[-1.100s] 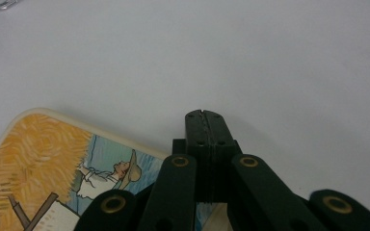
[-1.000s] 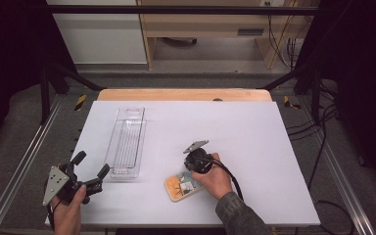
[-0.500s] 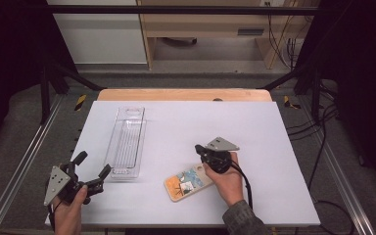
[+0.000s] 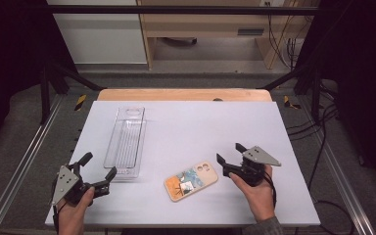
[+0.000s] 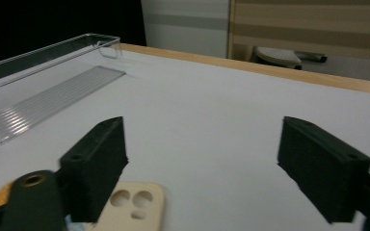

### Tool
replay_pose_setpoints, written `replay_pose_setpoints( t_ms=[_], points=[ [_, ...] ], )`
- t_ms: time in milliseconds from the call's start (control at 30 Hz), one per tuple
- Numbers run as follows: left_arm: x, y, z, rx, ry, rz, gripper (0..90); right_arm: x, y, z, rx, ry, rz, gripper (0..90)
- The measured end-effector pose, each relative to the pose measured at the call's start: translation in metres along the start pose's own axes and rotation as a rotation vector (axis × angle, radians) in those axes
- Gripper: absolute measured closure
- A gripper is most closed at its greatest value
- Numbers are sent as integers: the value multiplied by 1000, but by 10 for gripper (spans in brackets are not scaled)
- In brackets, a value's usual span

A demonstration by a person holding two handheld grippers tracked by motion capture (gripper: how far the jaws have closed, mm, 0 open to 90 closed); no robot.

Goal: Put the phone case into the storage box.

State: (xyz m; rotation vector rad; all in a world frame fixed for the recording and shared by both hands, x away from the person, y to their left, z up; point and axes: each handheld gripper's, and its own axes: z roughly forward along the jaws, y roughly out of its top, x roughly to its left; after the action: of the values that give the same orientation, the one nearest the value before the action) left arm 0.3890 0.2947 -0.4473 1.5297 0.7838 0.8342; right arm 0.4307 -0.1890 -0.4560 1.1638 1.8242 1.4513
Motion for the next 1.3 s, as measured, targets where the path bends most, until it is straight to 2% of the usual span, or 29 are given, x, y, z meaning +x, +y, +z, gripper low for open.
replay_pose_setpoints(
  t_ms=[33,100,167,200,267,333,400,433,467,500,600,667,733,900,967,1000,1033,1067,1100,1133,1167,1200,1233,1267,1300],
  points=[
    [-8,2,4,6,-20,1,21,-6,-4,-11,-16,-19,5,102],
    [-12,3,6,10,-31,5,20,-8,-7,-16,-18,-30,4,81],
    [-21,5,11,22,-53,13,17,-14,-14,-29,-33,-51,-35,59],
    [-31,7,17,39,-82,21,17,-17,-15,-33,-40,-65,-38,64],
    [-42,10,23,51,-108,33,15,-21,-18,-38,-58,-77,-27,72],
    [-54,12,30,79,-134,66,15,-22,-19,-40,-58,-79,-32,78],
    [-64,15,39,78,-176,48,15,-22,-22,-41,-45,-86,-59,79],
    [-64,15,39,78,-176,48,14,-22,-22,-41,-45,-86,-59,79],
    [-73,18,50,100,-212,55,13,-21,-24,-42,-37,-94,-86,79],
    [-73,18,50,100,-212,55,13,-21,-24,-42,-37,-94,-86,79],
    [-81,22,69,150,-254,71,13,-22,-28,-44,-49,-85,-86,76],
    [-87,26,88,181,-277,85,13,-24,-31,-45,-84,-59,-63,81],
    [-93,29,98,196,-300,91,14,-25,-32,-46,-100,-53,-58,81],
    [-105,33,111,236,-336,108,17,-26,-33,-46,-104,-53,-48,80],
    [-110,34,116,279,-350,126,17,-27,-34,-46,-100,-56,-44,77],
    [-115,35,120,317,-362,148,18,-27,-35,-45,-89,-57,-46,75],
    [-115,35,120,317,-362,148,19,-27,-35,-45,-89,-57,-46,75],
    [-119,36,124,356,-379,154,19,-26,-35,-44,-86,-54,-46,72],
    [-119,36,124,356,-379,154,21,-26,-35,-44,-86,-54,-46,72],
    [-121,36,126,378,-387,162,21,-26,-34,-44,-84,-53,-51,70],
    [-124,36,129,420,-409,168,30,-25,-35,-43,-78,-51,-62,67],
    [-124,36,129,420,-409,168,31,-25,-35,-43,-78,-51,-62,67],
    [-126,36,130,435,-412,175,31,-24,-35,-42,-72,-51,-69,64],
    [-129,35,133,477,-419,196,31,-24,-35,-41,-70,-51,-71,64],
    [-129,35,133,477,-419,196,31,-24,-35,-41,-70,-51,-71,64]
  ],
)
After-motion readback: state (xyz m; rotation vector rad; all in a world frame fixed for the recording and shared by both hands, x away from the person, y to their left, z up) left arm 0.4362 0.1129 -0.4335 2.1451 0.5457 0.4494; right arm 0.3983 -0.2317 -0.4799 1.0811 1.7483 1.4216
